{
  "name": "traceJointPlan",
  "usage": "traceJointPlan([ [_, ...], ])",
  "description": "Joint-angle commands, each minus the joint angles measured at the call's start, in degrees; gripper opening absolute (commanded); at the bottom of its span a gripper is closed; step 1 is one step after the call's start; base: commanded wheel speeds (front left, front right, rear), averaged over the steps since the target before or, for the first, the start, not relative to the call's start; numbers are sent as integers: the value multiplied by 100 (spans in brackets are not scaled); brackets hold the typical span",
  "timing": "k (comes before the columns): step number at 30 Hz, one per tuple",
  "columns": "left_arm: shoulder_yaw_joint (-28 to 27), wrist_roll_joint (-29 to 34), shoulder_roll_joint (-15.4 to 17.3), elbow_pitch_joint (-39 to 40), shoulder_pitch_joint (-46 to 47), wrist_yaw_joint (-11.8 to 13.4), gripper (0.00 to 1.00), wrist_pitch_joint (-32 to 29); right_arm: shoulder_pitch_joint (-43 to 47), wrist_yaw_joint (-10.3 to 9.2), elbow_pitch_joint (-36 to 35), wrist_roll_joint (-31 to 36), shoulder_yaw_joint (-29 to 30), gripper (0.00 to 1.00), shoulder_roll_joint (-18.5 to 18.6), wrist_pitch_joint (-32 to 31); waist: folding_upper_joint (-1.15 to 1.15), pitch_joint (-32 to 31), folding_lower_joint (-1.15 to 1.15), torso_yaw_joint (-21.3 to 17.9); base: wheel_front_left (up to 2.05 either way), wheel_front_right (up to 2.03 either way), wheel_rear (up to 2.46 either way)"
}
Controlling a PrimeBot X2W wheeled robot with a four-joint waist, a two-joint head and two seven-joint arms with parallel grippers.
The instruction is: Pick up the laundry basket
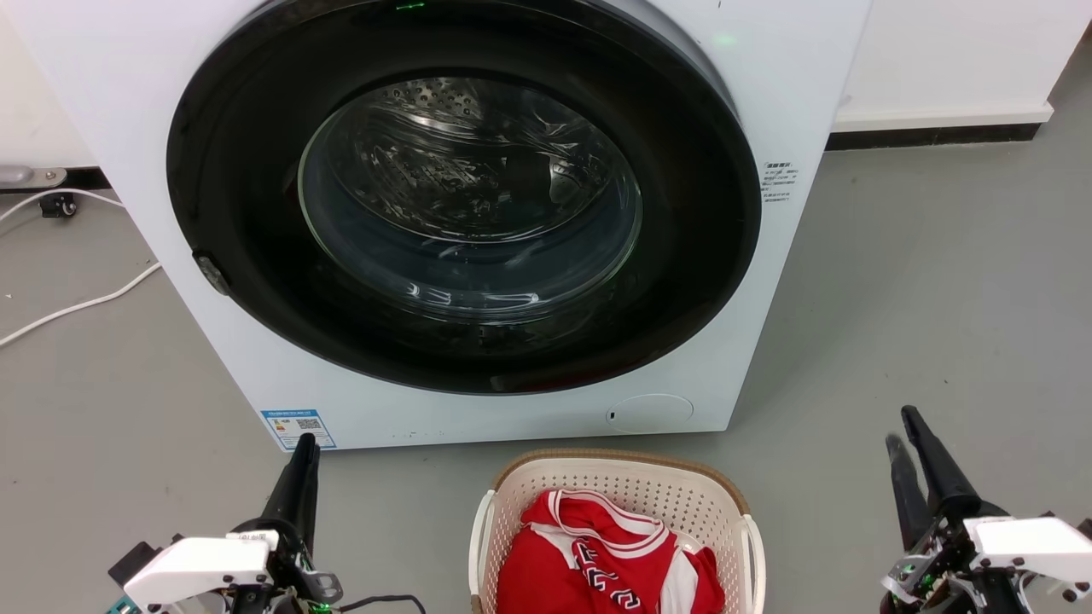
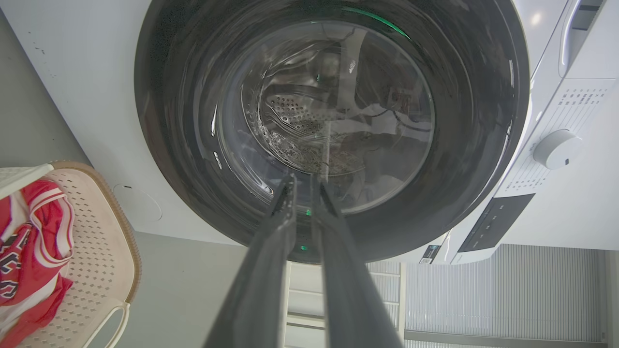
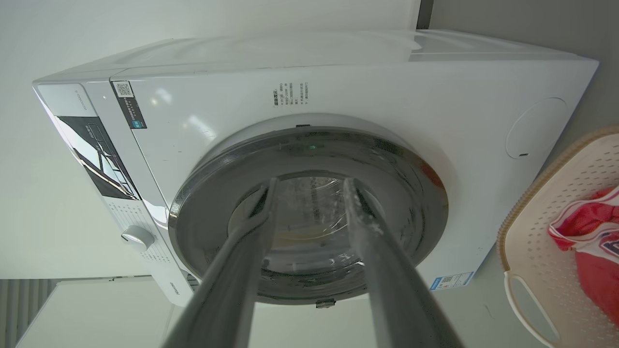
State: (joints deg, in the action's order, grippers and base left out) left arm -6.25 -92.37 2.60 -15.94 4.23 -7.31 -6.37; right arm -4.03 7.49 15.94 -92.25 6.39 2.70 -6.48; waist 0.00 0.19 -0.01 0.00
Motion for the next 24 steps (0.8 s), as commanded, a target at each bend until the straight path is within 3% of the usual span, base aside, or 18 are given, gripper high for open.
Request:
traceJointPlan([
  [1, 16, 15, 13, 112, 79, -2, 100, 38, -85, 0, -79, 38, -15, 100, 6, 45, 0, 1, 0, 0, 0, 0, 0],
  [10, 0, 530, 16, 262, 57, -4, 100, 299, -70, 0, -215, 600, -9, 100, 8, 306, 0, 9, 0, 0, 0, 0, 0],
  [23, -29, 1906, 20, 650, 7, 119, 100, 653, 16, 0, -695, 2362, -77, 100, 11, 662, 0, 21, 0, 1, 0, 0, 0],
  [24, -4, 2102, 20, 714, -6, 167, 100, 700, 28, 0, -772, 2718, -121, 100, 12, 709, 0, 22, 0, 2, 0, 0, 0],
])
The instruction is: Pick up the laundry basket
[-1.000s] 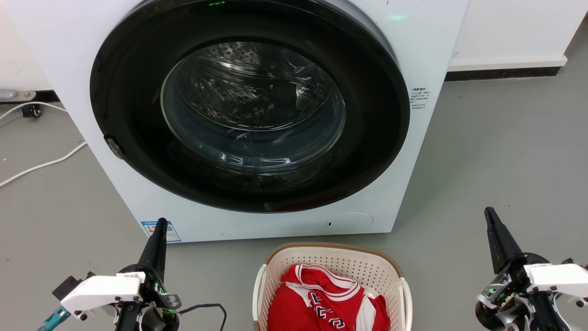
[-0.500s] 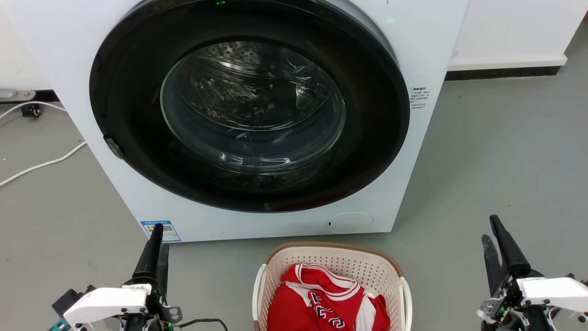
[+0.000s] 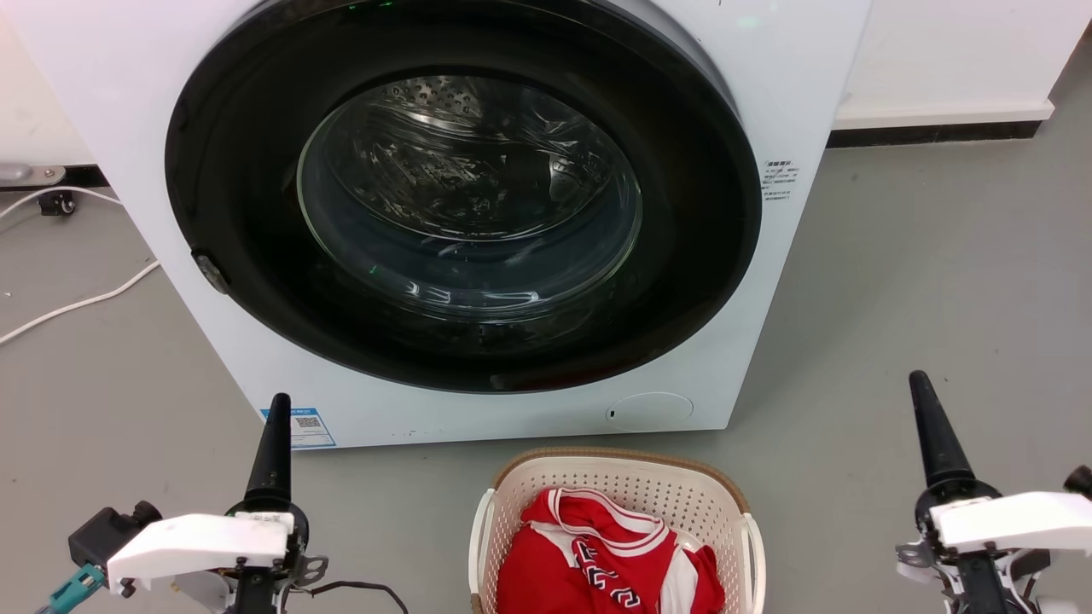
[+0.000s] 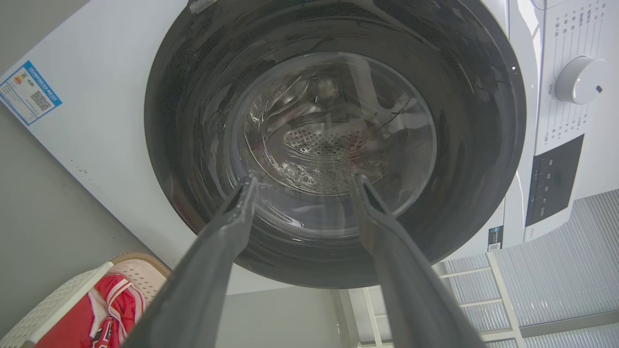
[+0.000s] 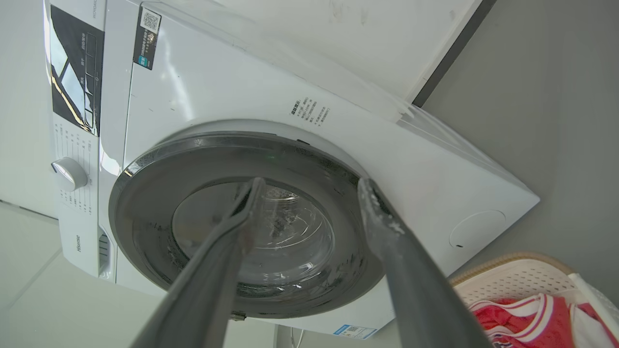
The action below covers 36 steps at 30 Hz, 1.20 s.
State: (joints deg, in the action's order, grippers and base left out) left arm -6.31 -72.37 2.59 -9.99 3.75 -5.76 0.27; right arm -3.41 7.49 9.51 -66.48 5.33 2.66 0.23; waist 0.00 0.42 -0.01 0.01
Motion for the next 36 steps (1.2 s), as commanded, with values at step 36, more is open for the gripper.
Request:
traceJointPlan([
  [36, 632, 3838, 30, 645, -160, 638, 100, 764, 211, 0, -594, 4003, -414, 100, 24, 764, 0, 62, 0, 5, 0, 0, 0],
])
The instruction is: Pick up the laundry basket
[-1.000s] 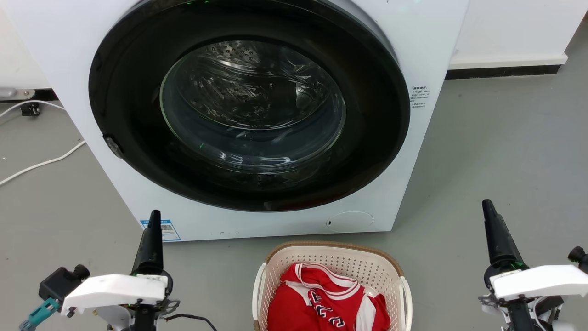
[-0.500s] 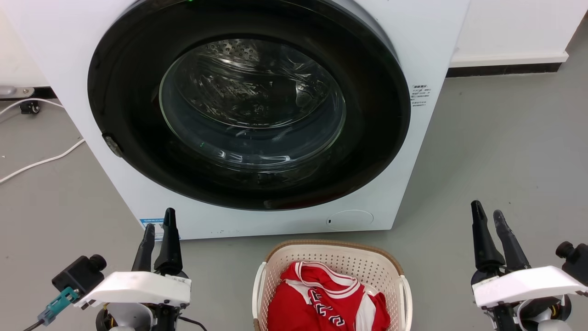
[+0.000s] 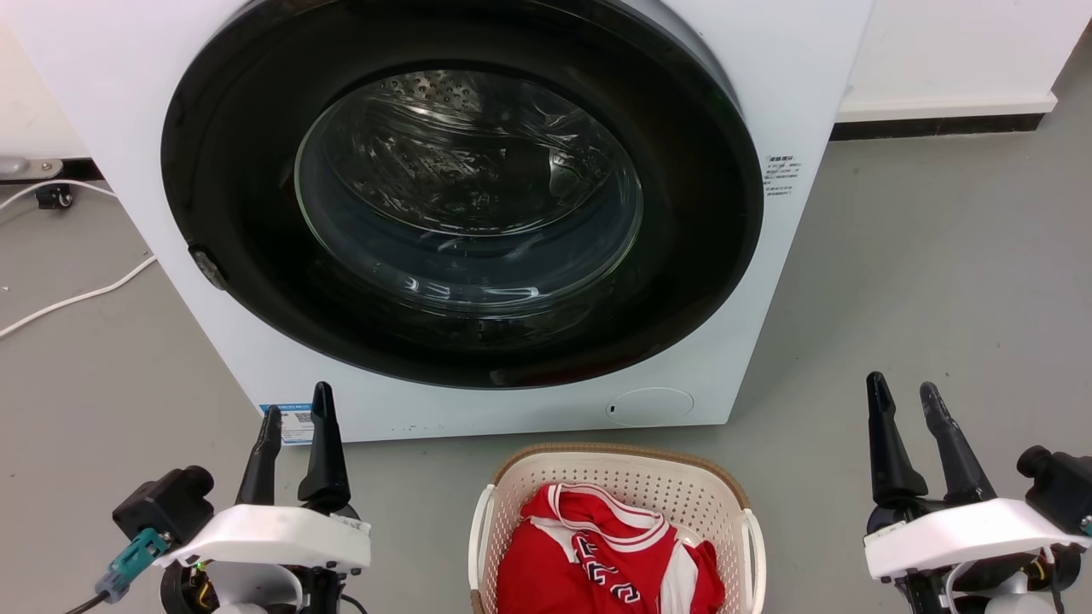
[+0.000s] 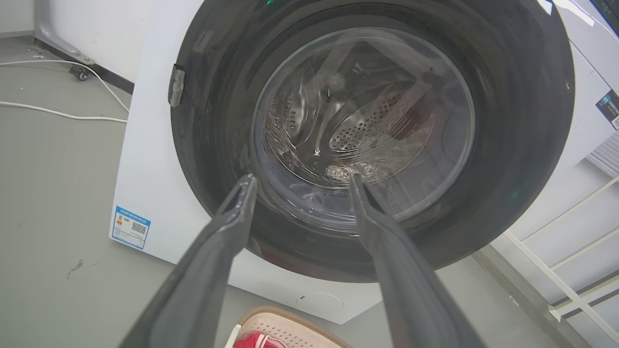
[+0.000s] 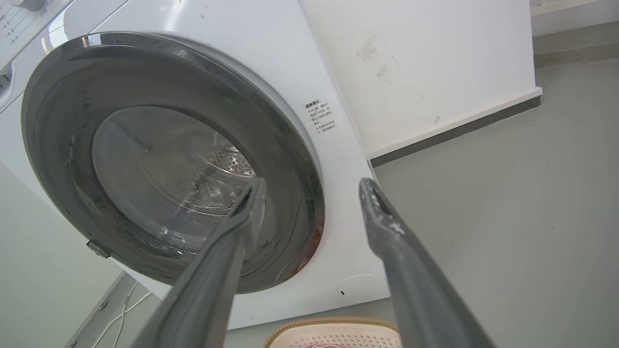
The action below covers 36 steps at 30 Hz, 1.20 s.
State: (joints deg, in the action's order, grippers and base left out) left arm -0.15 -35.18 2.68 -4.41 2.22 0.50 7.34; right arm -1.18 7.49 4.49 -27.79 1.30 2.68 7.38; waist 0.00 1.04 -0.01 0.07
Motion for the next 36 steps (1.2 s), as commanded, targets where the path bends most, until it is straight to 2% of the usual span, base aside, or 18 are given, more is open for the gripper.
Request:
traceJointPlan([
  [1, 25, 187, 21, 91, -13, 22, 100, 66, -8, 0, -100, 201, -19, 100, 23, 62, 0, 0, 0, -2, 0, 0, 0],
  [36, 177, 2029, 26, 260, -202, 137, 100, 523, 180, -1, -227, 2054, -90, 100, 29, 527, 0, -31, 0, 7, 0, 0, 0],
])
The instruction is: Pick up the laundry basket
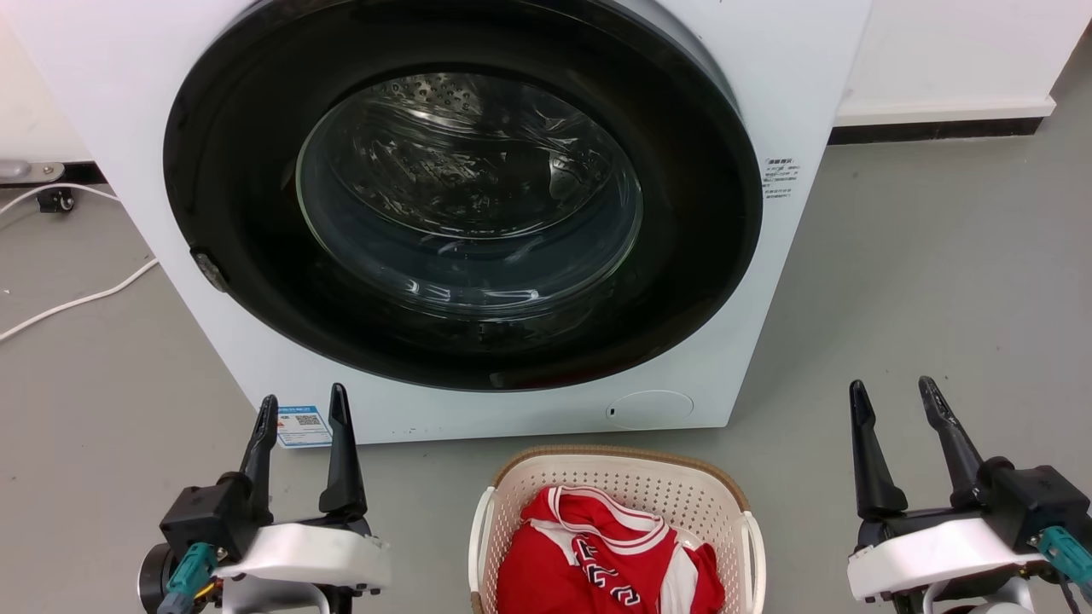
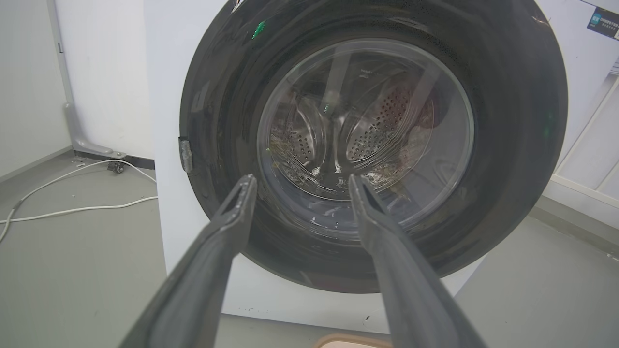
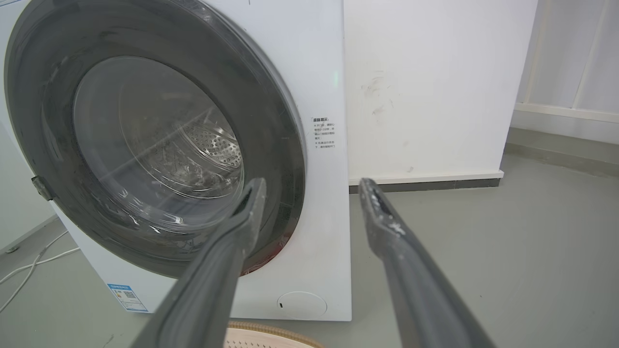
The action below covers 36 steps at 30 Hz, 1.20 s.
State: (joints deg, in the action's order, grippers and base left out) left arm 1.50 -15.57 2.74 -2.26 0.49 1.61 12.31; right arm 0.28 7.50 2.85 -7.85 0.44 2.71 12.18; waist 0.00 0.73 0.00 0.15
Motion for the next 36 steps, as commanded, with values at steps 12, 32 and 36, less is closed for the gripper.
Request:
traceJointPlan([
  [12, 59, 613, 21, 13, -98, 46, 100, 167, 81, -2, -83, 593, -7, 100, 27, 178, 0, -26, 0, 8, 0, 0, 0],
  [32, 88, 1058, 21, -127, -196, 88, 100, 305, 164, -2, -5, 987, 28, 100, 28, 303, 0, -75, 0, 27, 0, 0, 0],
  [36, 80, 1055, 21, -140, -196, 78, 100, 305, 161, -2, 20, 983, 36, 100, 27, 303, 0, -72, 0, 31, 0, 0, 0],
])
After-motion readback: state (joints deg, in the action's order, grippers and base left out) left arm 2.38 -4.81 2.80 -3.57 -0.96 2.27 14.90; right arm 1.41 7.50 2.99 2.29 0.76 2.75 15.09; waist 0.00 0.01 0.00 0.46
